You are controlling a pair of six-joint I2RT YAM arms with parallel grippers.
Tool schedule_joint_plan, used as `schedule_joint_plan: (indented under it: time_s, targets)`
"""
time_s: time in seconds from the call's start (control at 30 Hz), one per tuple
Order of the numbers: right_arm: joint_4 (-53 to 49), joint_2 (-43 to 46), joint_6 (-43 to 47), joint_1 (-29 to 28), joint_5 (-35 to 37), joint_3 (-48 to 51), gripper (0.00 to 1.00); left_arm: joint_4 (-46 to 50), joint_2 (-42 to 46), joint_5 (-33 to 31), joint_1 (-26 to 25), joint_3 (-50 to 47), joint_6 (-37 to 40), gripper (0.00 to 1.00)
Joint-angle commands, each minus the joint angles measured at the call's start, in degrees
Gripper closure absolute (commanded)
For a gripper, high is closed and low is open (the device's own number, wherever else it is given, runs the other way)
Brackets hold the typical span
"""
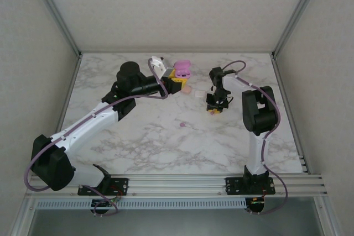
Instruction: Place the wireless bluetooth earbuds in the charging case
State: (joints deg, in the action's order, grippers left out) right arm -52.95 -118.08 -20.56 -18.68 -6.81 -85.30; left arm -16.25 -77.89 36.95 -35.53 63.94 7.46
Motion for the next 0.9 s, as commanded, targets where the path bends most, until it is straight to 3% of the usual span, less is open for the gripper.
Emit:
schedule_joint_plan:
  time_s: [0.0,0.5,0.87]
  targets:
    - [-1.66,-1.6,0.69,-0.4,1.95,-0.84,0.77,-0.36,0.81,0.14,0.37,0.17,-0.19,0.77]
    - [-1.24,-2.95,2.06,-0.57,2.31,-0.68,0.79,-0.36,0.18,0.15,0.37,0.46,-0.26,0.77]
    - [-1.18,0.9,2.54,-0.55,-1.03,-0.61,0.82,0.04,0.38,-0.2,0.37,0.15,-0.17,0.77]
